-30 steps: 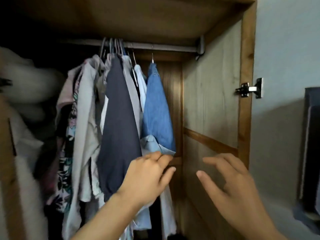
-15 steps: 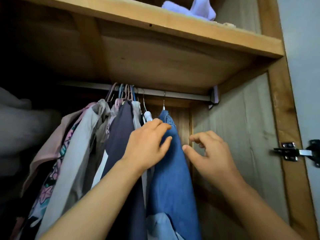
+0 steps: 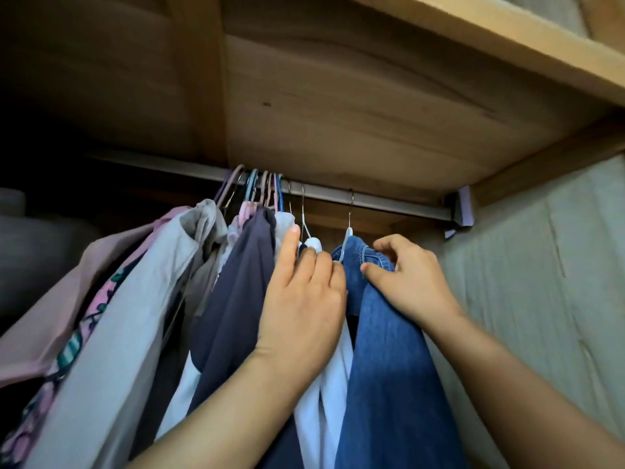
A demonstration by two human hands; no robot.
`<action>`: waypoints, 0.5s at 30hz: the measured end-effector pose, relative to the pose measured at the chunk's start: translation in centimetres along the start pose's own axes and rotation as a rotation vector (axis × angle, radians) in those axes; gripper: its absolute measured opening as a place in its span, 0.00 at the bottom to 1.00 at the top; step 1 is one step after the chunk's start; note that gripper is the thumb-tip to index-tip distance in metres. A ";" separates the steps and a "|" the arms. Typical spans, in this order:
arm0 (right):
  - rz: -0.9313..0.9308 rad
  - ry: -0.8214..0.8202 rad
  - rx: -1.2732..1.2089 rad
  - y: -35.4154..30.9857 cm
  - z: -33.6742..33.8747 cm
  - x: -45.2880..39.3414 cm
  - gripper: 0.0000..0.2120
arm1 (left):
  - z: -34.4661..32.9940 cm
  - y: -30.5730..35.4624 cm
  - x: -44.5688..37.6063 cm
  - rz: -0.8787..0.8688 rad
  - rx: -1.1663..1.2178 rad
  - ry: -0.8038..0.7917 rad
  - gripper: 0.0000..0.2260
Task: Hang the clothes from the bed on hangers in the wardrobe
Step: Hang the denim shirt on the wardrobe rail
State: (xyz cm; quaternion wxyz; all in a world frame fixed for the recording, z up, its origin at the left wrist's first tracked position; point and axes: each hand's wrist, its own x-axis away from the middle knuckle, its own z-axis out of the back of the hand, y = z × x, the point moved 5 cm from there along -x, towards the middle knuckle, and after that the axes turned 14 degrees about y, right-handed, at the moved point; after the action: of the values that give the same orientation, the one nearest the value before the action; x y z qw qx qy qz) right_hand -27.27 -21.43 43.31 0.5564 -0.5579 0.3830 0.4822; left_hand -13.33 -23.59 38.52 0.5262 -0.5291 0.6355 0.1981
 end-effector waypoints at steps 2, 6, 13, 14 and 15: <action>-0.075 -0.055 0.043 0.7 -1.1 -0.2 0.14 | -0.1 -0.7 0.6 0.013 -0.001 0.009 0.05; -0.128 -0.092 0.173 1.6 -2.9 -0.5 0.12 | -0.5 -1.9 2.1 0.063 0.035 0.044 0.07; -0.140 0.028 0.061 2.7 -2.3 0.0 0.06 | -0.8 -2.5 3.5 0.118 0.061 0.103 0.12; -0.145 0.036 0.024 2.9 -2.1 0.1 0.06 | -0.9 -2.4 3.7 0.128 0.059 0.107 0.13; -0.147 0.044 -0.008 3.2 -2.0 0.2 0.07 | -1.0 -2.3 3.9 0.139 0.058 0.108 0.14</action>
State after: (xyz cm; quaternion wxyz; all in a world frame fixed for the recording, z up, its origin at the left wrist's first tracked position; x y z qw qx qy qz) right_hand -30.09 -23.70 42.15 0.5796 -0.5972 0.3513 0.4289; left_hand -11.36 -27.01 36.15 0.4912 -0.4783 0.7036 0.1869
